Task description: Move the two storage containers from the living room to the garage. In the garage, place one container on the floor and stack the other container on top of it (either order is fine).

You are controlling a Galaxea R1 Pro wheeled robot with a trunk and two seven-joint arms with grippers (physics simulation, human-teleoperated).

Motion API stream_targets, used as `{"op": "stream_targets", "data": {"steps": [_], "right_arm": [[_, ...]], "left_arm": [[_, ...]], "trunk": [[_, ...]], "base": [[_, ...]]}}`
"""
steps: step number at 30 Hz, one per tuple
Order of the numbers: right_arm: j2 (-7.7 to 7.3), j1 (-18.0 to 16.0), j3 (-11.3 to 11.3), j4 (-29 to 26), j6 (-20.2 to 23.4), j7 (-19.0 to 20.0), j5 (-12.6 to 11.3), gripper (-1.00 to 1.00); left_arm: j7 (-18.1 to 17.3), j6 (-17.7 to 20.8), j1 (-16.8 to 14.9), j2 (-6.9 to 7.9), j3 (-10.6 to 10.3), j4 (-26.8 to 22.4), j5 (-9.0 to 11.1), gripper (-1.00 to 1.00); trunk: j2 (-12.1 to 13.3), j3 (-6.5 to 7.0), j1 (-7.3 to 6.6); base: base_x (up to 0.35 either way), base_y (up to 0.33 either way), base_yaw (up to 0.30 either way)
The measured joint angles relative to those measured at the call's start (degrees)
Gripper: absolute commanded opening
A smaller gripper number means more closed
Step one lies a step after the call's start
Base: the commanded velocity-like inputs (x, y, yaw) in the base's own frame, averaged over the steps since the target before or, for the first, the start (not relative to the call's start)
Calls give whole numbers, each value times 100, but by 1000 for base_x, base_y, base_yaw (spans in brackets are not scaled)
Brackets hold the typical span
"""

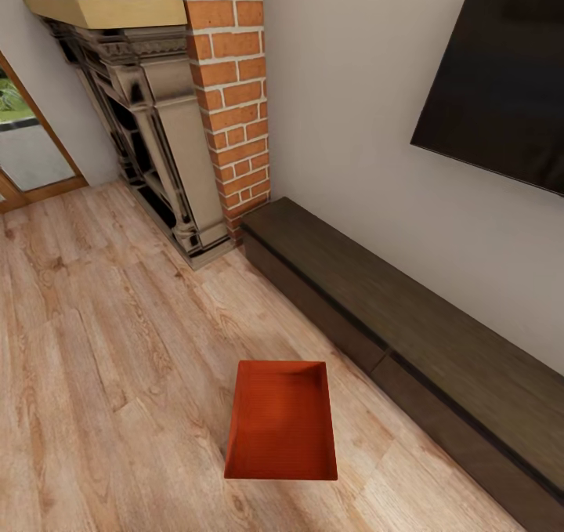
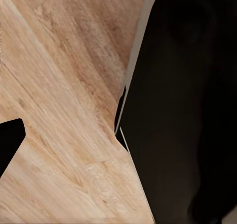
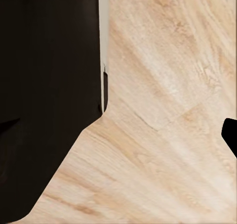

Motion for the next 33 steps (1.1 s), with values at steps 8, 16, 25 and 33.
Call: {"op": "stream_targets", "data": {"steps": [8, 16, 25, 33], "right_arm": [[-100, 10, 1, -244, 92, -83, 12, 100], [-656, -746, -26, -915, 955, -624, 22, 100], [-585, -2575, -28, -1067, 799, -900, 16, 100], [669, -2919, 35, -1087, 762, -889, 119, 100]], "left_arm": [[59, 69, -7, 114, 14, -192, -29, 100], [91, 1316, -64, 503, 18, -1908, -18, 100], [695, 2189, -889, 577, 99, -2243, -1, 100], [812, 2233, -2184, -673, 56, -2356, -216, 100]], "trunk": [[0, 0, 0], [0, 2, 0], [0, 2, 0], [0, 1, 0]], "base": [[0, 0, 0], [0, 0, 0], [0, 0, 0], [0, 0, 0]]}}
